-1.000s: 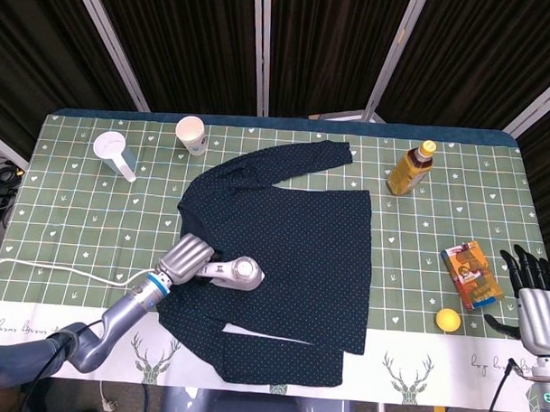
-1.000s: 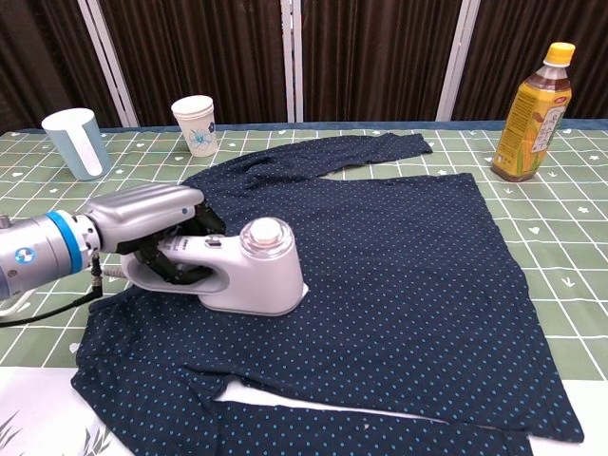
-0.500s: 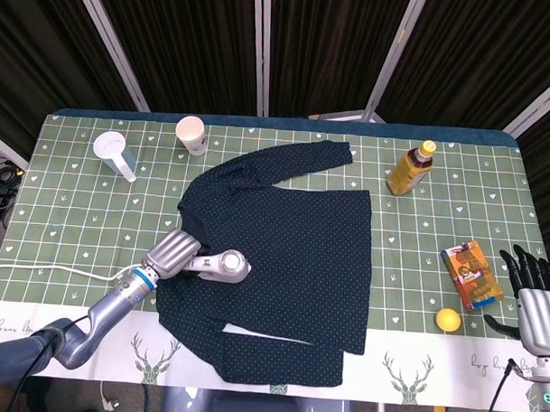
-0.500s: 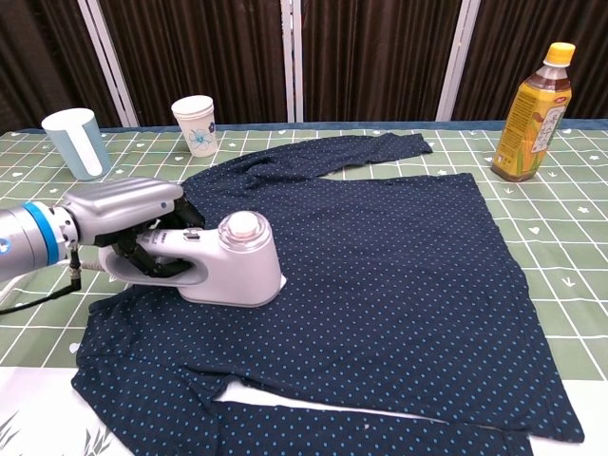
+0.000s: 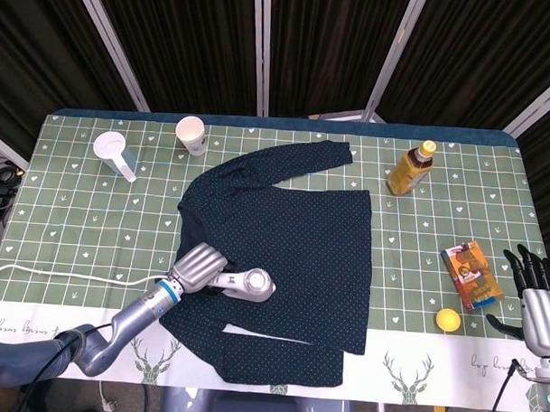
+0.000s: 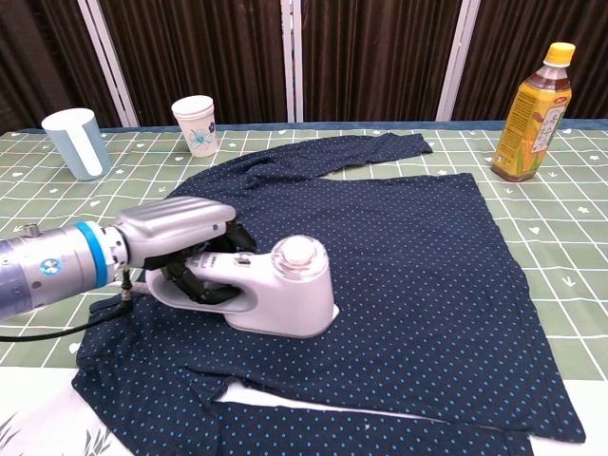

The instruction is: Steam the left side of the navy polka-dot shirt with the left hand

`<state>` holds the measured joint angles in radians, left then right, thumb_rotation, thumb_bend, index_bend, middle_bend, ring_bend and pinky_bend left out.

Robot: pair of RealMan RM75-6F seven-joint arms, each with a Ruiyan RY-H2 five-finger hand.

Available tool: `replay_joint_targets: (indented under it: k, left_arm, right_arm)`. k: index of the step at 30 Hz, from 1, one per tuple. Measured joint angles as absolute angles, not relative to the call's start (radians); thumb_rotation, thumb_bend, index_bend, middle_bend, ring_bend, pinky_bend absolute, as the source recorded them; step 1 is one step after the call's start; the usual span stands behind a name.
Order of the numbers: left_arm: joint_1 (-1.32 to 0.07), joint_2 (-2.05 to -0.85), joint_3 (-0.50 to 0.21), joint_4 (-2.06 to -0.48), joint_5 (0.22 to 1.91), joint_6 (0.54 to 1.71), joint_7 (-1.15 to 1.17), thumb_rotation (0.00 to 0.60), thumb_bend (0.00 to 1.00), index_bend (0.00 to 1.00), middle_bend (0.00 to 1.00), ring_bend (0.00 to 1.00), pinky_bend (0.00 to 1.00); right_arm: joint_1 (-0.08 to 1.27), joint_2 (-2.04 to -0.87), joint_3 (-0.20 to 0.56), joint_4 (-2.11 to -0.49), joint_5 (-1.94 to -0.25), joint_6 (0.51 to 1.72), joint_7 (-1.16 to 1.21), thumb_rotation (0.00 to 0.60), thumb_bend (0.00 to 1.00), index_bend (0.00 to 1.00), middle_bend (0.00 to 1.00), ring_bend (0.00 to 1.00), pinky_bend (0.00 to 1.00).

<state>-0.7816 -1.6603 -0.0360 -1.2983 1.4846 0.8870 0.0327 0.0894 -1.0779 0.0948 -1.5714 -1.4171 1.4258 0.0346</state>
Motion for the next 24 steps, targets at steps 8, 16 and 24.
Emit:
replay_joint_targets:
  k: [8,16,24]
  left_arm:
    - [-0.808,-1.711,-0.063,-1.321,1.441,0.853,0.105,0.600,0.72,0.93,0.84,0.81,0.97]
    - [-0.806,-1.697,-0.063,-1.326,1.426,0.853,0.130,0.600,0.72,0.93,0.84,0.81,0.97]
    - [-0.792,-1.632,-0.048,-1.349,1.423,0.857,0.129,0.600,0.72,0.93,0.84,0.81,0.97]
  right_arm:
    - [0.088,-1.077,0.094,-1.571,-1.420,1.427,0.038,0.600,0.00,0.00,0.00,0.00,0.00]
    - [0.088,-1.076,0.095,-1.569,-1.419,1.428,0.039,0.600,0.00,0.00,0.00,0.00,0.00]
    - [0.088,-1.079,0.092,-1.574,-1.424,1.429,0.028,0.600,0.00,0.00,0.00,0.00,0.00]
